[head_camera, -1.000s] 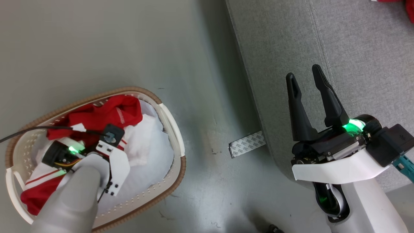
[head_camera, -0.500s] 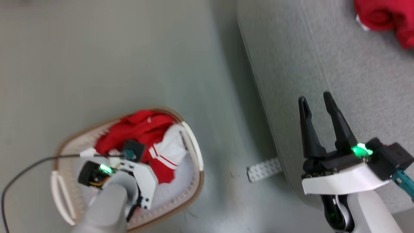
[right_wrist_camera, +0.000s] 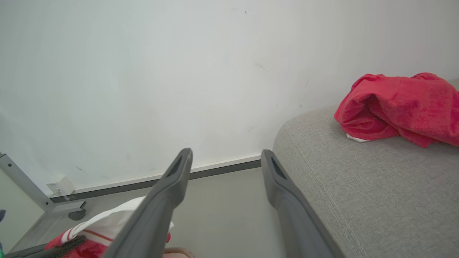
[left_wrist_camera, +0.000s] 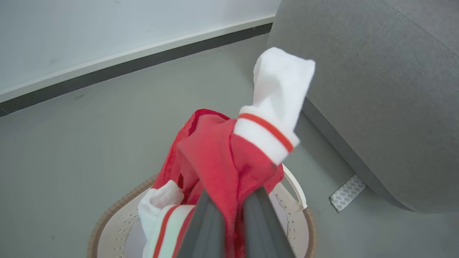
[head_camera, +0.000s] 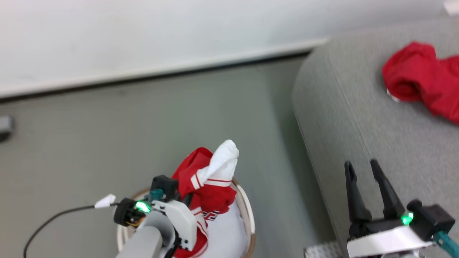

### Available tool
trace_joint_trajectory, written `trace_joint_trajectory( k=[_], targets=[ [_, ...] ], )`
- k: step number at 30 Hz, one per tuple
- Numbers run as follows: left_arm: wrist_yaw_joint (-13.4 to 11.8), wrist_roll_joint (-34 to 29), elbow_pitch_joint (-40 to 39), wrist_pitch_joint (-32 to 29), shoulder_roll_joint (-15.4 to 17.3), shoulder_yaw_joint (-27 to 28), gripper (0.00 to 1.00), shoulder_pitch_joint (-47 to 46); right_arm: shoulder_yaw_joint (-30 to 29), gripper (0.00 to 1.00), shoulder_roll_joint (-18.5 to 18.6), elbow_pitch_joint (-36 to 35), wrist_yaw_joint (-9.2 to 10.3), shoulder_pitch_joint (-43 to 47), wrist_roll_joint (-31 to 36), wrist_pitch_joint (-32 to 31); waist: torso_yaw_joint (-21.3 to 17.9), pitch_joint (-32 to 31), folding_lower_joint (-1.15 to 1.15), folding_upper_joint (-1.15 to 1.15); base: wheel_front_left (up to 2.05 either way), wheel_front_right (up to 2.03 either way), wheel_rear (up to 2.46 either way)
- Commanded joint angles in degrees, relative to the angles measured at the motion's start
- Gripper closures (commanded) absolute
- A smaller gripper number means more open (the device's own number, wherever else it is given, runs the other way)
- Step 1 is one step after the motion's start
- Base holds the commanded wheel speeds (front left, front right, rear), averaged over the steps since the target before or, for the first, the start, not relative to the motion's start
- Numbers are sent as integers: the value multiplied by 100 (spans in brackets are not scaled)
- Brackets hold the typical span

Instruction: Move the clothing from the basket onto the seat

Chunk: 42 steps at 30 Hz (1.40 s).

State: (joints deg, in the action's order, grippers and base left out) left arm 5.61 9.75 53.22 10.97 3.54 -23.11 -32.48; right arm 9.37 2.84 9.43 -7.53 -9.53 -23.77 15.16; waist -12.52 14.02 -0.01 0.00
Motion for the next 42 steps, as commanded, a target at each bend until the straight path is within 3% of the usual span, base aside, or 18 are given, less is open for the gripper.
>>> trace_joint_trajectory(
  k=[1, 12, 26, 37, 42],
  targets=[
    [24, 77, -102, 16, -20, -25, 100, 138, -22, 0, 12, 33, 7, 150, 51, -2, 360, -553, 1, 0, 0, 0, 0],
    [-123, 367, -1659, -411, 3, -139, 100, 732, 119, 0, 13, 137, 7, 785, 183, -1, 583, -1404, 1, 0, 0, 0, 0],
    [-271, 607, -3778, -1264, 284, -18, 100, 961, 285, 0, 12, 119, 7, 1046, 236, -1, 700, -1642, 1, 0, 0, 0, 0],
    [-350, 647, -4318, -1567, 370, -97, 100, 1055, 547, 0, 12, -8, 8, 994, 581, -2, 750, -1650, 1, 0, 0, 0, 0],
    [-367, 727, -4423, -1631, 312, -144, 100, 1035, 1362, 0, 149, -12, 8, 750, 800, -1, 770, -1631, 1, 0, 0, 0, 0]
  ],
)
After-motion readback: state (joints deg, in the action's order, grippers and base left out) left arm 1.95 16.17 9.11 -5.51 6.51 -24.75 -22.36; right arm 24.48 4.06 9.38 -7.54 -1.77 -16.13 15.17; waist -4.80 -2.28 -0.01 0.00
